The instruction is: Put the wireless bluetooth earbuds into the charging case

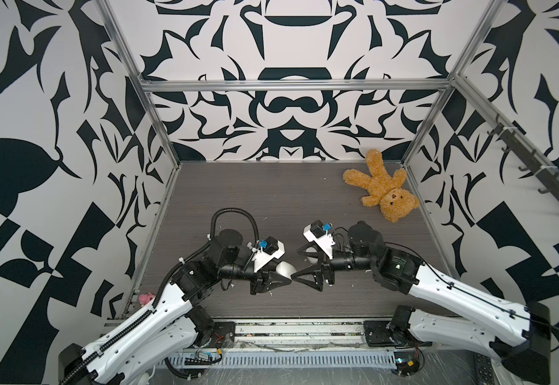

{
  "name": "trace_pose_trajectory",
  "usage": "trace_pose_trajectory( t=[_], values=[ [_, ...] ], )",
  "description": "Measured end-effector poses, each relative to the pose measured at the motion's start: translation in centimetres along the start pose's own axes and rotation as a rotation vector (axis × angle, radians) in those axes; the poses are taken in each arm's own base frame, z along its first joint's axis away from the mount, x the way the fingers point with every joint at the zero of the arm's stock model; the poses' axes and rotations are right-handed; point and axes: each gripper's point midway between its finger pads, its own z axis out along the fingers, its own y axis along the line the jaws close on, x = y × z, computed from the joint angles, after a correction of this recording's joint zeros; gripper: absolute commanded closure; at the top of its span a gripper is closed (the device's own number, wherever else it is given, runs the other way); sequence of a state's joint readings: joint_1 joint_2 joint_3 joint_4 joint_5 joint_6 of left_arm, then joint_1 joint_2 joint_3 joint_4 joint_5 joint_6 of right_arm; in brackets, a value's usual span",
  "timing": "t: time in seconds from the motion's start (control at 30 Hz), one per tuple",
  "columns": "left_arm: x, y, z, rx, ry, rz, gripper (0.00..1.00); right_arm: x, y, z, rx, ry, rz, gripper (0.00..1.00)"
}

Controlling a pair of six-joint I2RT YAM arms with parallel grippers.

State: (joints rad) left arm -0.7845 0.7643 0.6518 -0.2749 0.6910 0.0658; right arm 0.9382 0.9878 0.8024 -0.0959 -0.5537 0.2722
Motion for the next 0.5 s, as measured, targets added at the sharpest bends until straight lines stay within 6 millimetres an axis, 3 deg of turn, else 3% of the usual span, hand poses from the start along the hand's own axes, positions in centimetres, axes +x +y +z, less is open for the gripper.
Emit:
trace_pose_trajectory(
  t=[0.5],
  values=[
    [0.3,-0.5,-0.1,0.029,0.009,-0.018,1.00,1.2,-0.4,0.5,0.050,0.040,-0.054,0.05]
  ],
)
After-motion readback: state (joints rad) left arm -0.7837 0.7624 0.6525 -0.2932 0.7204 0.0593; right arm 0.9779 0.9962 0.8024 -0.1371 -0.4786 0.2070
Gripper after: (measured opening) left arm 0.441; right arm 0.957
